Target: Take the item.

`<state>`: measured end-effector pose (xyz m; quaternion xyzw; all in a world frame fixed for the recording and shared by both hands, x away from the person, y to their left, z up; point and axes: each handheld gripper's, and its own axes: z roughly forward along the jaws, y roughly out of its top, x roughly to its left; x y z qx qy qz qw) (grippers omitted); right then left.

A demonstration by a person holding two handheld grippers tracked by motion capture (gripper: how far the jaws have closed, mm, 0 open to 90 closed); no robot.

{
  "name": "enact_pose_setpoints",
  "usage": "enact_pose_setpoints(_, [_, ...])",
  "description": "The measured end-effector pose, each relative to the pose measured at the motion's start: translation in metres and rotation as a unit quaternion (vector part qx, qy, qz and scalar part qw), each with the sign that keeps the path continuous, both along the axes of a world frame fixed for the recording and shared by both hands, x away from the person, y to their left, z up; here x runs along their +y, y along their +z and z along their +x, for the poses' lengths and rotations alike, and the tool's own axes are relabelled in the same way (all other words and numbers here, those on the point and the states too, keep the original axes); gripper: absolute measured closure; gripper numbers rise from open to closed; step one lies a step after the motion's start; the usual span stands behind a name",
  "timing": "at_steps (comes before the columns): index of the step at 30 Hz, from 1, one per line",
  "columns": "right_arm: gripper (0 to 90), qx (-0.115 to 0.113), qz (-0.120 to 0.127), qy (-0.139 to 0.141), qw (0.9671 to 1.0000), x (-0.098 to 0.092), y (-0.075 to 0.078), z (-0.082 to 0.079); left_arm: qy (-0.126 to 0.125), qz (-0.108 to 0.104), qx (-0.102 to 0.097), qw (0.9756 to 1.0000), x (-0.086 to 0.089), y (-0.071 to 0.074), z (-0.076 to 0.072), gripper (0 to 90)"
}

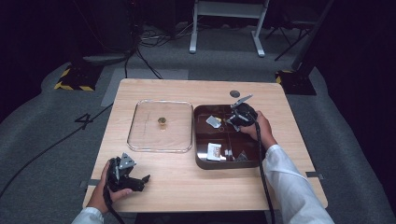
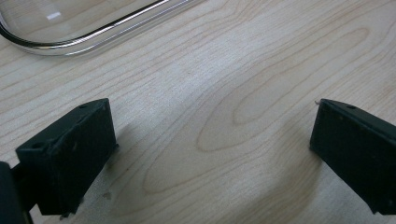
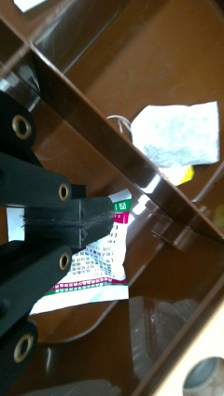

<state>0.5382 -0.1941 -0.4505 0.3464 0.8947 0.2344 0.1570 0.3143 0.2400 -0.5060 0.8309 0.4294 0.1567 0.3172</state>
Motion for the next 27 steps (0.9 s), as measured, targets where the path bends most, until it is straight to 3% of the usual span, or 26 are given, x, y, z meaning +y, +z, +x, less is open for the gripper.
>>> enact_pose_setpoints(19, [90.0,-0.035,0.065,0.019,0.9971,-0.02,0.035,-0.019,0.0,0.0,-0.001,1.0,0.0,0.0,0.0,0.4])
enact_pose_setpoints(27, [90.0,-0.049,0.077,0.026,0.9955,-0.024,0.047,-0.026,0.001,-0.001,-0.001,1.0,0.0,0.0,0.0,0.4])
